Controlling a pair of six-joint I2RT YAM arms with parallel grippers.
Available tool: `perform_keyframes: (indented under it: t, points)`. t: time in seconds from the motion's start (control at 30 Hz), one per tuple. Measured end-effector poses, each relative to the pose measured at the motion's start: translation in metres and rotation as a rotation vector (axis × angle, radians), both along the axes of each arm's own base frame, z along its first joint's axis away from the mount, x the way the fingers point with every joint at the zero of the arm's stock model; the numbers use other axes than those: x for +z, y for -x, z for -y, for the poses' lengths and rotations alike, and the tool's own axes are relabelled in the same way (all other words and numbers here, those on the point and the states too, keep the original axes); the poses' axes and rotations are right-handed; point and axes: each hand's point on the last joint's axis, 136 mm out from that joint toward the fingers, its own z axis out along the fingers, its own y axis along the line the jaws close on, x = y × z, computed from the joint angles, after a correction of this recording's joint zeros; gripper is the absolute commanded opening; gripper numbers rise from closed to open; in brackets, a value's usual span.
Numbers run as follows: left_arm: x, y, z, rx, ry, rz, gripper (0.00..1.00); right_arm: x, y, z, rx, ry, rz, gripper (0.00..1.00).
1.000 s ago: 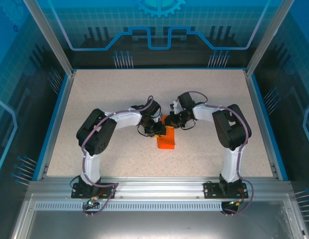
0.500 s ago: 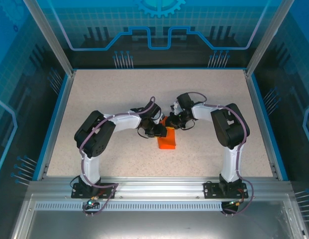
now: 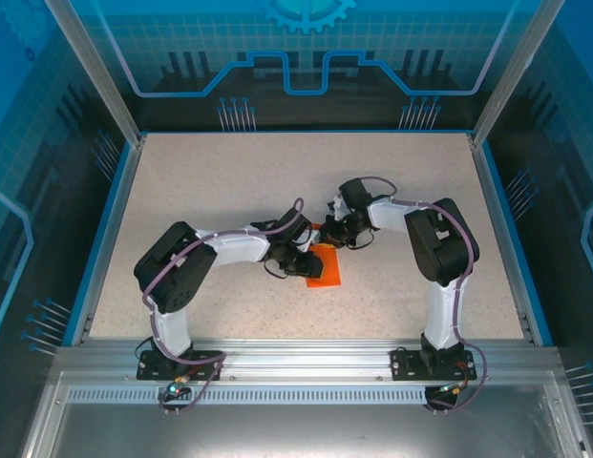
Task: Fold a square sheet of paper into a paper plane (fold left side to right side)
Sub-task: First fold the square sheet of paper in half at the center of the table.
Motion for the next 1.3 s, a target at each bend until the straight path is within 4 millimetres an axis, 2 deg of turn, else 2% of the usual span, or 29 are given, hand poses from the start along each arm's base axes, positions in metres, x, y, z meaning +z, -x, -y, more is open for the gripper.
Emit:
perform_keyframes:
  t: [0.5, 0.7, 0.8, 1.0, 1.07, 1.17, 1.3]
  points:
    - [0.000, 0.028, -0.003, 0.008, 0.036, 0.021, 0.36, 0.000, 0.002, 0.001, 0.000, 0.002, -0.005, 0.12]
    - [0.009, 0.045, -0.012, 0.003, 0.038, -0.020, 0.40, 0.000, 0.003, 0.001, 0.000, 0.002, -0.005, 0.12]
    - [0.025, 0.039, -0.012, 0.015, 0.081, -0.018, 0.41, 0.000, 0.003, 0.001, 0.000, 0.002, -0.005, 0.12]
    - [0.046, 0.002, -0.002, 0.048, 0.137, 0.008, 0.43, 0.000, 0.003, 0.001, 0.000, 0.002, -0.005, 0.12]
    - [0.043, -0.007, 0.004, 0.043, 0.141, 0.006, 0.43, 0.000, 0.003, 0.001, 0.000, 0.002, -0.004, 0.12]
    - [0.029, -0.013, 0.009, 0.042, 0.124, -0.017, 0.43, 0.000, 0.003, 0.001, 0.000, 0.001, -0.004, 0.13]
    - [0.006, -0.010, 0.007, 0.045, 0.085, -0.064, 0.43, 0.001, 0.003, 0.001, 0.000, 0.000, 0.001, 0.13]
